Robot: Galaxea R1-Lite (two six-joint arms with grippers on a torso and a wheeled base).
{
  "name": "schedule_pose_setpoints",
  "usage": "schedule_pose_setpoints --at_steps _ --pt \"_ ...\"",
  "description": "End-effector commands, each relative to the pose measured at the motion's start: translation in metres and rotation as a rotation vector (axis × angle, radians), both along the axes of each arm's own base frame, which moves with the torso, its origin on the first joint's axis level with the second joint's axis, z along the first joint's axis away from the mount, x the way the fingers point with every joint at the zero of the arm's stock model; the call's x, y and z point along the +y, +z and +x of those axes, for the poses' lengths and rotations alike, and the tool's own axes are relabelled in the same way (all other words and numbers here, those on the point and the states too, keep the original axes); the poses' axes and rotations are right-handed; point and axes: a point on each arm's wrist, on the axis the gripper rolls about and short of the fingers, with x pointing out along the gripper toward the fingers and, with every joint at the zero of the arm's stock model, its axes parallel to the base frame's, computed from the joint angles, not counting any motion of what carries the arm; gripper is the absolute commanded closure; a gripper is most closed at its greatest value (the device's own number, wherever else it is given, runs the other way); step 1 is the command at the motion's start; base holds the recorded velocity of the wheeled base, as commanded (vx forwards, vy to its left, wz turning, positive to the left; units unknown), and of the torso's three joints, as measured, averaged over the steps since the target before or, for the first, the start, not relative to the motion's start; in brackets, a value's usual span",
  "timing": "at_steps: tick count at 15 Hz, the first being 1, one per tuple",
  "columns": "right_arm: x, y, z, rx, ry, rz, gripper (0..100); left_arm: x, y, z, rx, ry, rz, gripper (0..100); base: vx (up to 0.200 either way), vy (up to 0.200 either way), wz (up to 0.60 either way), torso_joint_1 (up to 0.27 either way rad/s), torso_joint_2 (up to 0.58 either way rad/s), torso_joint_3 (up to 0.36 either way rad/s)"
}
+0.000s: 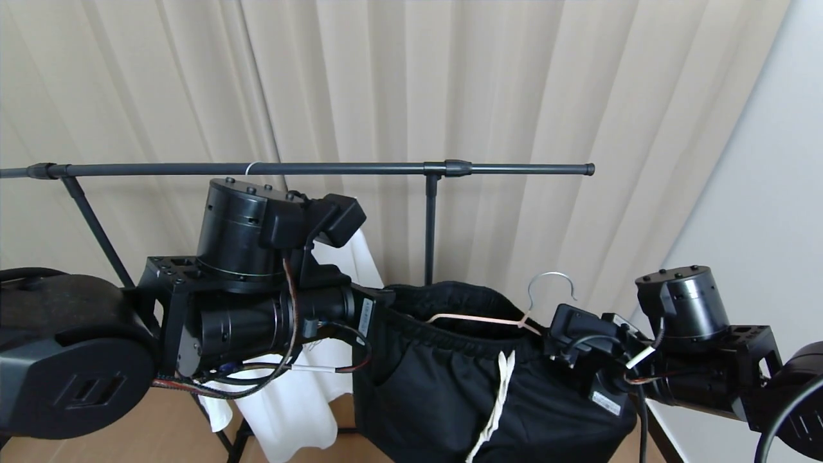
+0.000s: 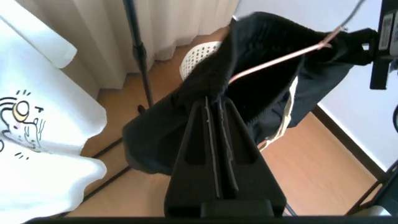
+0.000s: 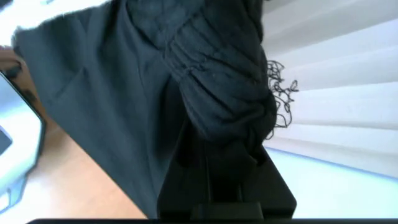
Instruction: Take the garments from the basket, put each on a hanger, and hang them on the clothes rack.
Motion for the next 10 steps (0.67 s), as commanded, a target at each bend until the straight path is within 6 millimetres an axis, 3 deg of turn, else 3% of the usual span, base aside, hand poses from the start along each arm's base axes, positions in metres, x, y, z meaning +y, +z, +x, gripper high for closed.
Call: schedule_pose_setpoints --at_steps 1,5,10 --pt "0.009 0.01 -0.004 -0.019 -0.001 0.065 100 -0.007 -0.005 -0.003 0.012 -0.02 0.013 100 0.0 0.0 0.0 0.0 0.0 0.0" --pt "0.021 0.012 -0.004 -0.058 0.024 0.141 100 -0.018 -0.008 -0.007 0.018 -0.049 0.019 100 0.0 0.0 0.0 0.0 0.0 0.0" --pt "0.028 0.003 -0.003 -0.039 0.039 0.124 100 -0.032 0.008 -0.01 0.001 -0.073 -0.046 100 0.0 0.0 0.0 0.0 0.0 0.0"
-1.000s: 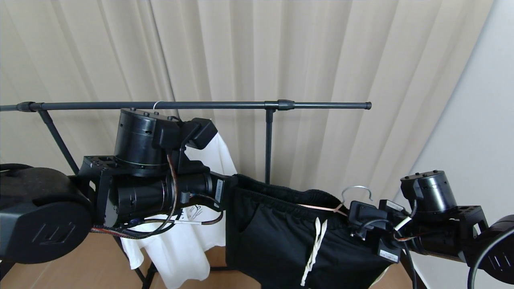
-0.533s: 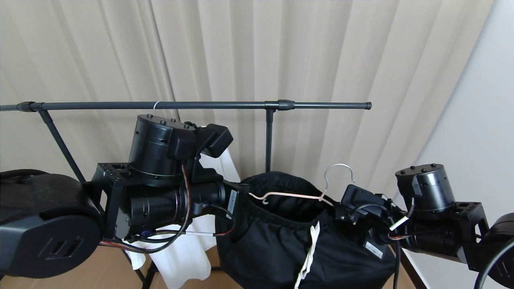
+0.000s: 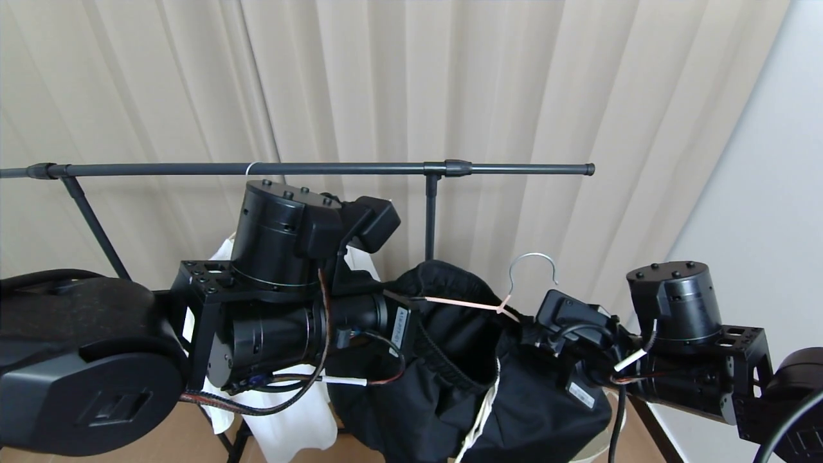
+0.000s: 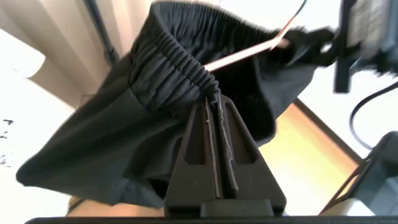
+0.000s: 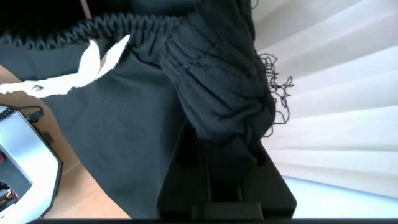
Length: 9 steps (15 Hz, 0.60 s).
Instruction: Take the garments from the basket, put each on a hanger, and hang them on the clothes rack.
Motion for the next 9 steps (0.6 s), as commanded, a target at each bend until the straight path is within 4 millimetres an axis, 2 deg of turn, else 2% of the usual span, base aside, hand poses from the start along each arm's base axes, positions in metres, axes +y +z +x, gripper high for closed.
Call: schedule_pose_setpoints --at_steps 1,5,9 --pt "0.004 -0.007 0.001 0.02 0.012 -0.016 100 -0.005 0.007 0.001 -0.005 -0.005 -0.022 100 0.0 0.0 0.0 0.0 0.0 0.0" --pt "0.01 -0.019 0.003 0.045 0.0 -0.058 100 -0.005 0.02 0.001 0.015 0.003 -0.039 100 0.0 0.0 0.0 0.0 0.0 0.0" --pt "0.009 -0.014 0.004 -0.009 -0.007 -0.022 100 -0.001 0.012 -0.003 0.033 0.004 -0.018 100 0.0 0.0 0.0 0.0 0.0 0.0"
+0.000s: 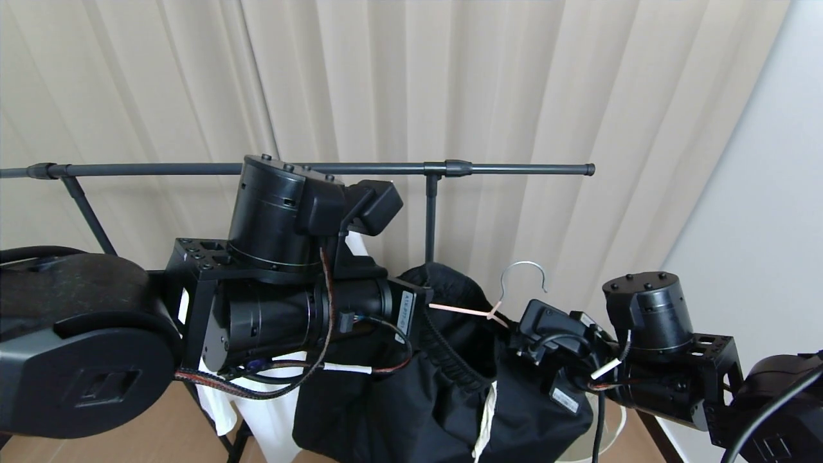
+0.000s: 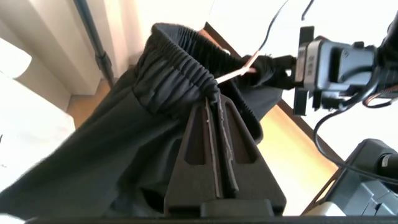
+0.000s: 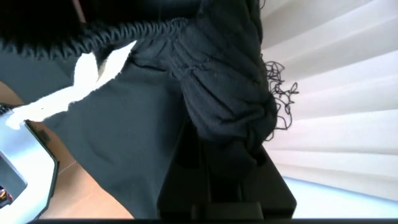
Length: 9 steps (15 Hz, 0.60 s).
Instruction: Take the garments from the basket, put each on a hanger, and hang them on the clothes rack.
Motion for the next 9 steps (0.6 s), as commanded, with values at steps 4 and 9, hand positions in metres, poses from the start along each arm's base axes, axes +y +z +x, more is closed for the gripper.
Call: schedule_pose_setpoints --at_steps 4,9 --pt "-0.008 0.009 0.001 -0.027 -0.021 0.023 100 0.006 -0.018 -0.009 0.028 -0.016 0.065 100 0.0 0.0 0.0 0.0 0.0 0.0" --pt "-0.015 0.026 -0.007 -0.062 -0.008 0.083 100 0.01 -0.034 -0.012 0.04 -0.033 0.127 100 0.0 0.0 0.0 0.0 0.0 0.0"
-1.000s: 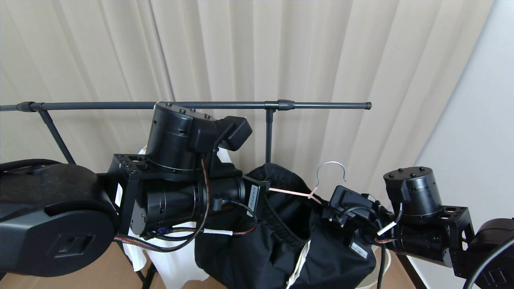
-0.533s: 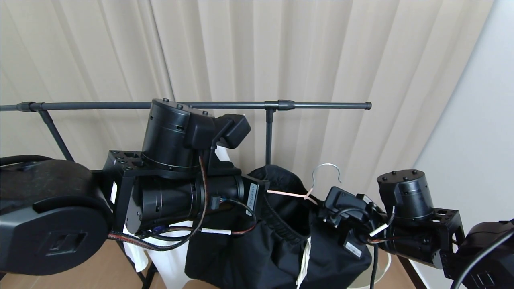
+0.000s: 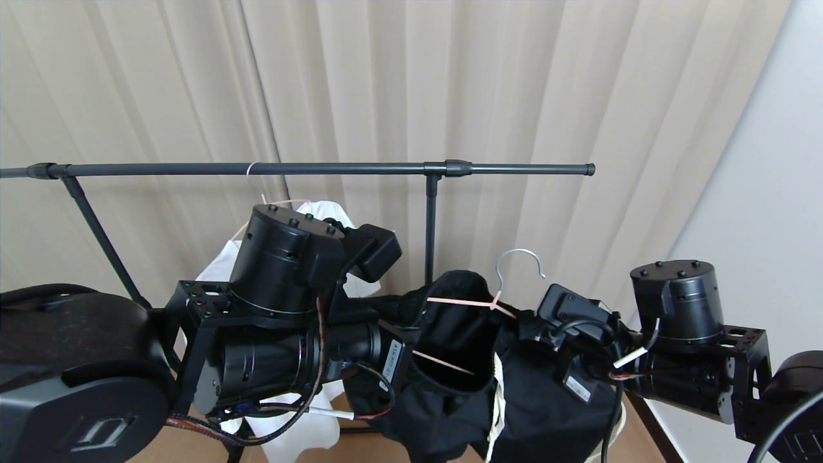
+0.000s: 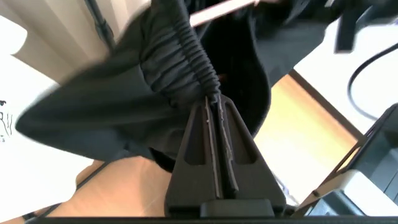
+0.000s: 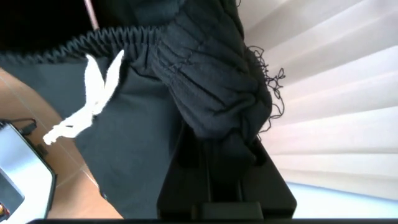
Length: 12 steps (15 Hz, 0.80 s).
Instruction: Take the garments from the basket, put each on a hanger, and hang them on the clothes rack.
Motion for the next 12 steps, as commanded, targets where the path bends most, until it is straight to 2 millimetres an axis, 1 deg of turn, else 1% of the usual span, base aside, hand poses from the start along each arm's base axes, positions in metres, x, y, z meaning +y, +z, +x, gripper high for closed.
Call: schedule_pose_setpoints --at_steps 1,3,6,9,12 --pt "-0.003 0.01 -0.005 -0.028 0.002 0.027 100 0.001 -0.005 0.0 0.011 0.001 0.013 100 0.0 0.0 0.0 0.0 0.0 0.0" --pt "-0.004 0.015 -0.007 -0.042 0.005 0.036 100 0.0 -0.008 0.001 0.017 0.007 0.024 100 0.0 0.0 0.0 0.0 0.0 0.0" --pt "-0.007 0.021 -0.013 -0.056 0.028 0.06 100 -0.007 -0.021 0.009 0.028 0.027 0.052 100 0.0 0.0 0.0 0.0 0.0 0.0" --pt "-0.009 0.023 -0.017 -0.063 0.032 0.066 100 -0.017 -0.034 0.02 0.003 0.062 0.056 100 0.0 0.0 0.0 0.0 0.0 0.0" --pt "-0.008 0.024 -0.019 -0.06 0.051 0.074 100 -0.023 -0.038 0.025 -0.004 0.061 0.048 100 0.0 0.0 0.0 0.0 0.0 0.0"
